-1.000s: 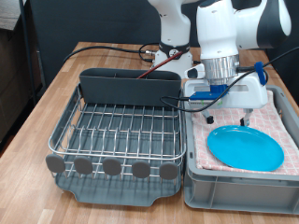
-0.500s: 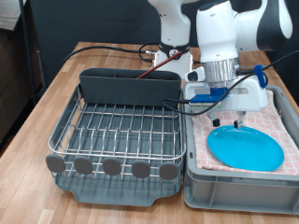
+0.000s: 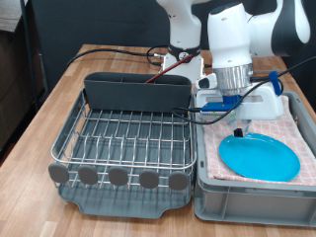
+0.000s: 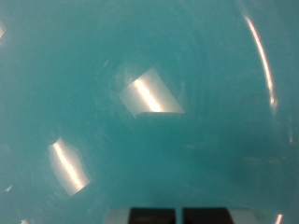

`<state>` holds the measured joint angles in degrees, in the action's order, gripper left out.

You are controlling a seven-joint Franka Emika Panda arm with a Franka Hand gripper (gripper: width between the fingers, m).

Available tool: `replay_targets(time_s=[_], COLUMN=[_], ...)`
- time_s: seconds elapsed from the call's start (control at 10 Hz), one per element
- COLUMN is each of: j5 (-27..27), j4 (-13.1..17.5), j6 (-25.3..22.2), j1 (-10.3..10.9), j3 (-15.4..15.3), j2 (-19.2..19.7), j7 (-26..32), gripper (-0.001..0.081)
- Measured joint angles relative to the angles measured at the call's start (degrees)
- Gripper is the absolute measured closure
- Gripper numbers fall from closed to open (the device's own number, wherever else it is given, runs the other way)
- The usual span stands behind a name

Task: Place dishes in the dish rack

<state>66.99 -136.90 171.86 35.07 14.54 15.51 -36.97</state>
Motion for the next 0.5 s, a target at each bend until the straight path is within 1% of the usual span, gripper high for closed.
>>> replay_targets(time_s=[0.1, 0.2, 0.3, 0.4, 0.5], j5=[0.01, -0.84, -3.65, -8.28, -13.26], j4=[0.16, 0.27, 0.34, 0.39, 0.54], j6=[0.0, 0.0, -0.06, -0.4, -1.18], j1=[0.0, 0.05, 0.54, 1.66, 3.29], j3=[0.0, 0.13, 0.93, 2.44, 4.51], j2=[0.1, 0.13, 0.13, 0.13, 0.13], j7=[0.02, -0.21, -1.91, -5.61, -9.91], gripper=[0.0797, 0.0797, 0.0804, 0.0804, 0.0804])
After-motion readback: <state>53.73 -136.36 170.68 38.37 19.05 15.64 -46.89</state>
